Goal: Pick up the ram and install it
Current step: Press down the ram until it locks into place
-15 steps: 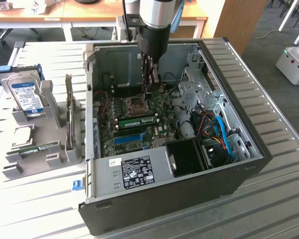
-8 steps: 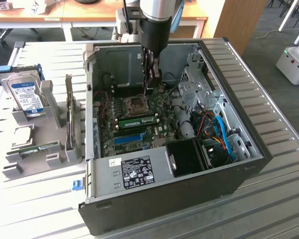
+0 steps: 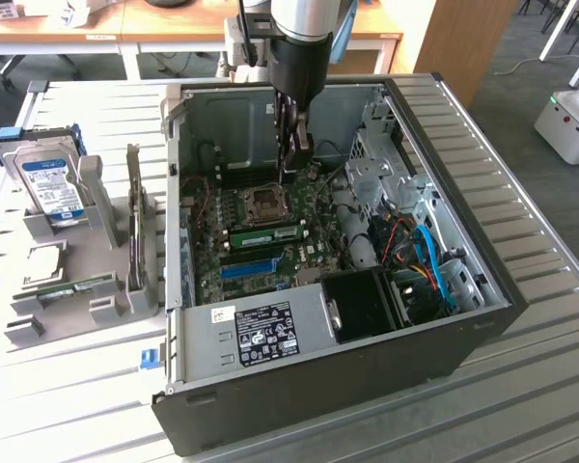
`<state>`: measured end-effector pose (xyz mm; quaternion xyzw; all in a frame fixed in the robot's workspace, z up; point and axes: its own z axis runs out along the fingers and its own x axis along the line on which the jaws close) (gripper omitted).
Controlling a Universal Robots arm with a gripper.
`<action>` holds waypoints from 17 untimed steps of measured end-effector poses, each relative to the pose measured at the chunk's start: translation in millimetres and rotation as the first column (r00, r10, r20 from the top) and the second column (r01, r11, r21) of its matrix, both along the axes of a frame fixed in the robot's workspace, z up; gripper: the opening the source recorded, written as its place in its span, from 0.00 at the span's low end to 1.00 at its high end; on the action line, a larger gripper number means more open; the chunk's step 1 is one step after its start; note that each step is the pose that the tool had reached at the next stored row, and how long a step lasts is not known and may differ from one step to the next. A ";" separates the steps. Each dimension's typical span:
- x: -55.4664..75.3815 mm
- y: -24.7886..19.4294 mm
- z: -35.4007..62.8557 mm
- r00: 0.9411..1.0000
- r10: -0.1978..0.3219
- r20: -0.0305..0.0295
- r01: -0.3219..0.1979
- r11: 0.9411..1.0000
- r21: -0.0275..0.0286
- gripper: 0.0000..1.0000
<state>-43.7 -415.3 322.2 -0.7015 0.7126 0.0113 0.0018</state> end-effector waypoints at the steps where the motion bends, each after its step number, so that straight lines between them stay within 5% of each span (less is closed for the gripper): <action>1: 0.0 0.0 0.0 1.000 0.000 0.000 0.000 1.000 0.000 0.32; 6: 0.0 0.0 0.0 1.000 0.000 0.000 0.000 1.000 0.000 0.30; 9: 0.0 0.0 0.0 1.000 0.000 0.000 0.000 1.000 0.000 0.12; 17: 0.0 0.0 0.0 1.000 0.000 0.000 0.000 1.000 0.000 0.11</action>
